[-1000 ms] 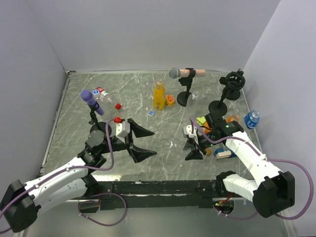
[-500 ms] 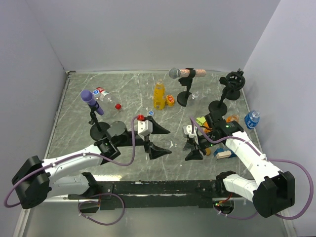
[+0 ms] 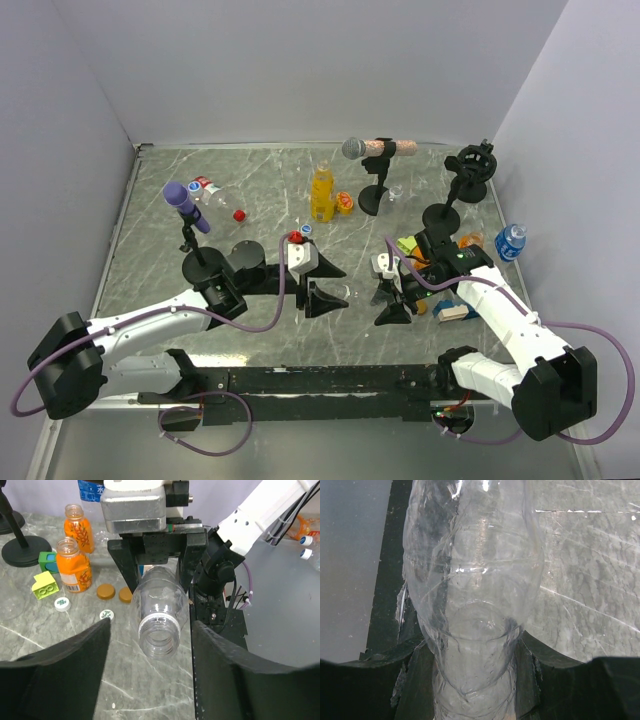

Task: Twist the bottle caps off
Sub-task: Pass from the right arm to the left

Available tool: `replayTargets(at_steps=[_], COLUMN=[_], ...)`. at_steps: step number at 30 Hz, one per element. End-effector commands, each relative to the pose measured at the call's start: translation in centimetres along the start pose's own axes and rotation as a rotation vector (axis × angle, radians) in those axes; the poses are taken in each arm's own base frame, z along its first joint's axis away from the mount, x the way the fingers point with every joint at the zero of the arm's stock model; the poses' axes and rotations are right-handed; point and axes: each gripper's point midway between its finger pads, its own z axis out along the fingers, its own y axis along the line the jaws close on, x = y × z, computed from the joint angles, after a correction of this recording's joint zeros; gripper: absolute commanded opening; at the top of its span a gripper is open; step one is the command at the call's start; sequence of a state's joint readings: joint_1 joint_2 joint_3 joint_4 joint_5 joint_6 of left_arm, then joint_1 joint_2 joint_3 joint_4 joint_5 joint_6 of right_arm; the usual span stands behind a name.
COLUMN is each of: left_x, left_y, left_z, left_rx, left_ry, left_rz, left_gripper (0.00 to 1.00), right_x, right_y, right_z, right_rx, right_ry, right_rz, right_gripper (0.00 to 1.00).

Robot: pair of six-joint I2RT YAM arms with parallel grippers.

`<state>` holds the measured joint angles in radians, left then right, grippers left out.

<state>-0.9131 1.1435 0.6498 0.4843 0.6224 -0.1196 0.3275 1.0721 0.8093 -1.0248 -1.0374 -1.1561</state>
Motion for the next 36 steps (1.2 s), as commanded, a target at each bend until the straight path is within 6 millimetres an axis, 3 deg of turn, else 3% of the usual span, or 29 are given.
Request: replayTargets(at_steps=[1, 9, 13, 16, 19, 21, 22, 23, 27, 30, 33, 36], left_x=[-1.8, -2.0, -1.8, -1.8, -1.9, -1.7, -1.5, -1.5, -0.3, -0.7, -2.3, -4.8], left_y=[-0.3, -0.7, -1.0, -1.3, -1.2, -1.2, -1.2, -1.2, -0.9, -0.1, 0.5, 2.5], left_z=[0.1, 0.3, 0.3, 0.1, -0.1, -0.4, -0.6, -0.8, -2.2, -4.4, -7.0, -9.3], left_rx=[0.012, 0.038, 0.059, 0.066, 0.054, 0.038, 0.027, 0.020, -0.064, -0.195, -0.337, -0.506], left_ry=[-0.032, -0.044, -0.034, -0.028, -0.012, 0.011, 0.025, 0.033, 0.102, 0.154, 0.178, 0.194], left_rz=[0.040, 0.033, 0.027, 0.028, 0.013, -0.010, -0.025, -0.033, -0.110, -0.171, -0.239, -0.281], left_gripper=[0.67, 0.52, 0.26, 0.14, 0.01, 0.01, 0.01, 0.01, 0.01, 0.01, 0.01, 0.01], right_x=[-1.0, -1.0, -1.0, -1.0, -1.2, -1.6, -1.8, -2.0, -3.1, -3.6, -3.9, -3.9], right_y=[0.2, 0.2, 0.2, 0.2, 0.1, 0.0, -0.1, -0.2, -0.8, -1.3, -2.2, -2.8], right_z=[0.1, 0.1, 0.1, 0.1, 0.1, 0.0, -0.1, -0.2, -1.0, -2.0, -3.1, -3.7], right_rx=[-0.019, -0.020, -0.019, -0.019, -0.018, -0.010, -0.003, 0.004, 0.055, 0.111, 0.185, 0.240], right_ry=[-0.043, -0.043, -0.044, -0.044, -0.046, -0.053, -0.055, -0.058, -0.065, -0.064, -0.083, -0.087], right_rz=[-0.042, -0.041, -0.039, -0.037, -0.018, -0.002, 0.009, 0.012, 0.039, 0.034, 0.041, 0.037], right_gripper=[0.31, 0.31, 0.31, 0.31, 0.41, 0.54, 0.83, 0.99, 0.99, 0.99, 0.99, 0.99])
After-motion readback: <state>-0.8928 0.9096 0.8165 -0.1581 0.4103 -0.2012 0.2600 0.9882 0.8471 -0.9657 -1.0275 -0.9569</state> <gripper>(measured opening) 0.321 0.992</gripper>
